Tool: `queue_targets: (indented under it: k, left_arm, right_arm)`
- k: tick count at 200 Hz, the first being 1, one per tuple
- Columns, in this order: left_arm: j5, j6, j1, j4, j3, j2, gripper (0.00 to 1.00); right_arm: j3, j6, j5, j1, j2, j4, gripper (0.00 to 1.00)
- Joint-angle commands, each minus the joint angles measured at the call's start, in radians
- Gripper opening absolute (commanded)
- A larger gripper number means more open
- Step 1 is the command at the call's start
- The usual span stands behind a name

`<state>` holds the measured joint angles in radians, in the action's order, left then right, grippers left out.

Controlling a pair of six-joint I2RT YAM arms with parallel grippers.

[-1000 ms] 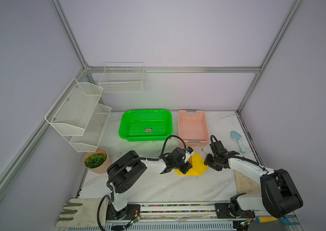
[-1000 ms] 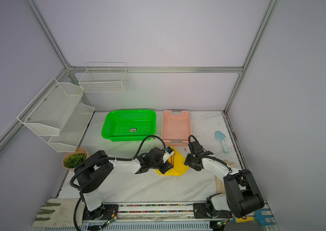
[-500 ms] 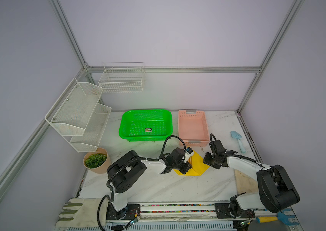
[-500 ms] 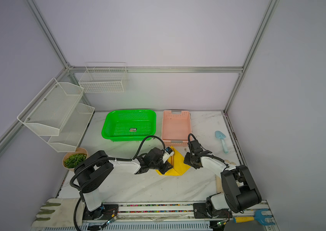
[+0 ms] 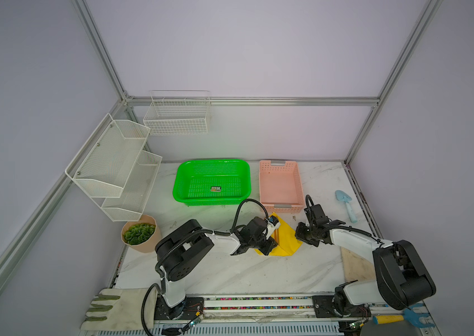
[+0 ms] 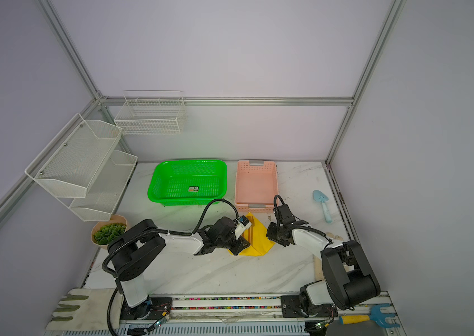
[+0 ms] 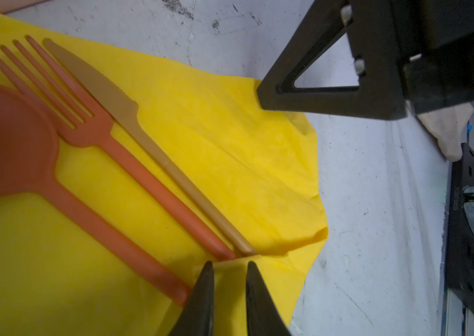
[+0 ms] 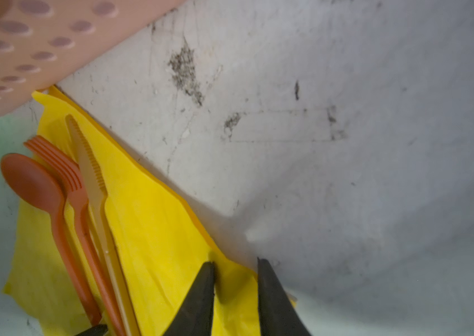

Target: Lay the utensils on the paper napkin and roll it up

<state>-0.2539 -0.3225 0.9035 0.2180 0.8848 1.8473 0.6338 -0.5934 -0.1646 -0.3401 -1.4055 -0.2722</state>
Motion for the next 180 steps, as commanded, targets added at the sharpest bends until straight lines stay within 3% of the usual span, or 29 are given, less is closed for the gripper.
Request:
queue_targets:
  k: [1,37,62,180]
  left_arm:
    - [0.0,-0.006,-0.005,0.038,-0.035,-0.035,0.21]
    - [0.003,-0.003,-0.005,0.041,-0.038,-0.036,0.21]
    - [0.001,-0.001,-0.005,0.044,-0.04,-0.037,0.21]
    - [0.011,-0.006,-0.005,0.055,-0.058,-0.04,0.21]
  right_arm:
    - [-0.025,0.001,-0.038,0.002,-0.005,-0.035,0.2]
    - [-0.015,0.0,-0.069,0.002,0.026,-0.039,0.06]
    - [-0.002,0.005,-0.113,0.001,0.072,-0.025,0.03]
    - [0.001,-0.02,-0.311,-0.051,0.086,0.127,0.04]
